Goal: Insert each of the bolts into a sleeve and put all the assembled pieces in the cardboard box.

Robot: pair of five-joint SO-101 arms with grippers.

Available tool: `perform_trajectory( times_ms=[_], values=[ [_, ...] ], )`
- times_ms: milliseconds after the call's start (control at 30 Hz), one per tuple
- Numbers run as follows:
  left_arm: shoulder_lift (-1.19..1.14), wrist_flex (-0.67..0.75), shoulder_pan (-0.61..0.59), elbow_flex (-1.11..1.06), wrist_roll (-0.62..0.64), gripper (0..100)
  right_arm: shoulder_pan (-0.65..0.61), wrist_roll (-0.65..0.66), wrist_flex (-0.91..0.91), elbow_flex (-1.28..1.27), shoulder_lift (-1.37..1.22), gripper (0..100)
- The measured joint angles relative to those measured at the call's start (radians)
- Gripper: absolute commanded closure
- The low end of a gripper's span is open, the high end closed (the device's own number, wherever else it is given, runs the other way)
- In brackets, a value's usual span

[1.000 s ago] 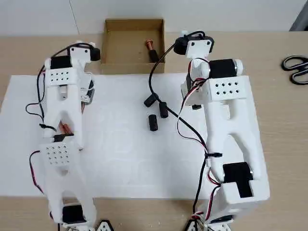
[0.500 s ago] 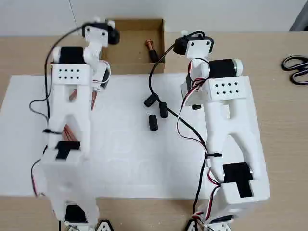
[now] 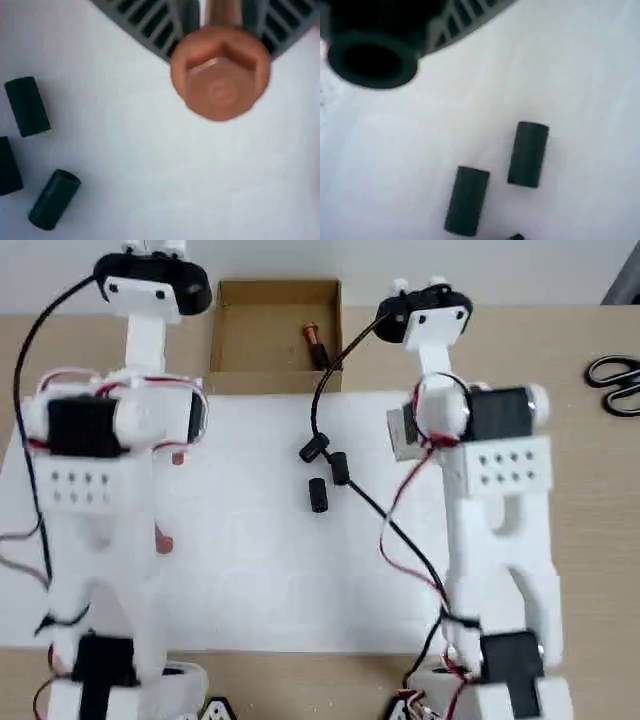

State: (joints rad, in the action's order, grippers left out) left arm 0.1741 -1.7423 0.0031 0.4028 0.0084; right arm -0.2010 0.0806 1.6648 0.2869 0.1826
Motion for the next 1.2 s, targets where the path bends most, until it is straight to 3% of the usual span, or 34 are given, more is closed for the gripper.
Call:
perform_trajectory(
  times_ms=[300,467,667,967,1200],
  values=[
    [0.180,0.000,0.015,-0.121,0.008,99,-0.167,0.002,-0.044,-0.324,0.338,99.5],
    [0.264,0.018,0.015,-0.161,0.015,99,-0.183,0.002,-0.262,-0.549,0.542,99.5],
    [0.270,0.107,0.021,-0.236,0.181,99,-0.183,0.002,-0.620,-0.965,0.713,99.3],
    [0.272,0.213,0.222,-0.331,0.315,99,-0.308,-0.002,-0.913,-1.398,1.007,99.5],
    [0.272,0.390,0.344,-0.486,0.341,99,-0.327,-0.140,-0.980,-1.536,1.109,99.5]
  ],
)
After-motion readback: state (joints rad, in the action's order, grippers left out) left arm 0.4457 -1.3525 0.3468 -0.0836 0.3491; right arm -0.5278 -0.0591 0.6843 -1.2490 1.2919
